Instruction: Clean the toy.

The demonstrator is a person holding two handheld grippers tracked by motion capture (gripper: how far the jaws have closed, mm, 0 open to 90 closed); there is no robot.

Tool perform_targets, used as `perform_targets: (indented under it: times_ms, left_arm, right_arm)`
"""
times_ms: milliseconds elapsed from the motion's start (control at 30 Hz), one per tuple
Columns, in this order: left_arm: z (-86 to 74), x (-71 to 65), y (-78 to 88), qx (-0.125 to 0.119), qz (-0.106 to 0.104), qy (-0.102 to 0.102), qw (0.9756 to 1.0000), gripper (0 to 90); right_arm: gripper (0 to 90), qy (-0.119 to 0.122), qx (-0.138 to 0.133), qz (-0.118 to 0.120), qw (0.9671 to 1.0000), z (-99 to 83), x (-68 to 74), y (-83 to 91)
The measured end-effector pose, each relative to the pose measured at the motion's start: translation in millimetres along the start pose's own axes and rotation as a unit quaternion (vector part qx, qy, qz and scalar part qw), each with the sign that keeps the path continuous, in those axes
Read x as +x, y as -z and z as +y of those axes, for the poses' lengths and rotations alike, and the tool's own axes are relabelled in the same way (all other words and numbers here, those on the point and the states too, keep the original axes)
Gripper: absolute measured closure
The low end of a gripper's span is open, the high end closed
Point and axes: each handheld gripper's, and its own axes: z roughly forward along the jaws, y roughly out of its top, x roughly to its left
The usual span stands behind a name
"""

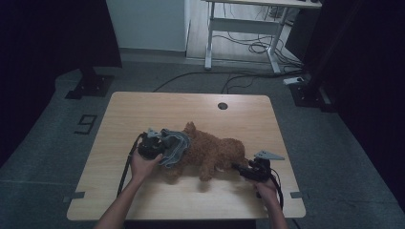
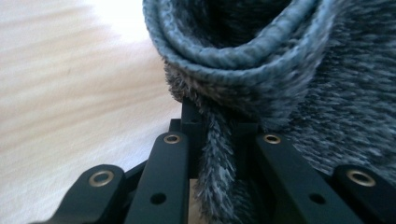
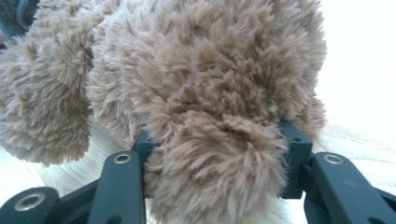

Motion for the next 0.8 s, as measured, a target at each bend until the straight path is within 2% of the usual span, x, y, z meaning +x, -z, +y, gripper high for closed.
perform_targets:
  times_ms: [100,167,233,300,433,533,633,667,767,800]
  left_arm:
    - [-0.7,5.3,4.2,0.002,0.012,-0.003,0.9999,79.9]
    - [5.4,8.1,13.0,-0.014,0.012,0.006,0.9998,79.9]
    - [16.5,5.4,24.1,-0.038,-0.001,0.013,0.9992,79.9]
    - [29.7,-2.4,33.7,-0.056,-0.03,0.013,0.9979,79.9]
    - [65.7,-41.4,45.2,-0.079,-0.08,-0.017,0.9935,79.8]
    - [92.3,-82.6,40.7,-0.084,-0.11,-0.049,0.9892,79.7]
    - [115.0,-132.7,22.6,-0.077,-0.128,-0.084,0.9851,79.5]
    - [118.9,-143.9,16.8,-0.073,-0.13,-0.093,0.9844,79.4]
    - [127.5,-185.8,-13.5,-0.052,-0.124,-0.125,0.983,79.1]
    - [127.1,-194.7,-23.9,-0.043,-0.118,-0.134,0.983,79.0]
  right_arm:
    - [49.2,-0.001,0.0,-0.001,1.0,0.0,-0.3,-0.2]
    - [49.2,-0.001,0.0,-0.001,1.0,0.1,-0.4,-0.1]
    - [49.3,-0.001,0.0,-0.001,1.0,0.2,-0.5,-0.4]
    - [49.4,0.001,-0.001,-0.002,1.0,0.5,-0.1,-0.7]
    - [49.7,0.006,0.001,-0.006,1.0,1.1,2.0,-0.7]
    - [49.7,0.006,0.0,-0.007,1.0,1.1,2.4,-0.8]
    - [49.7,0.007,0.0,-0.007,1.0,1.2,2.8,-0.7]
    - [49.7,0.008,0.0,-0.007,0.9999,1.1,3.0,-0.7]
    - [49.6,0.01,0.0,-0.007,0.9999,0.9,3.2,-0.3]
    - [49.6,0.012,-0.002,-0.008,0.9999,0.6,2.9,-0.5]
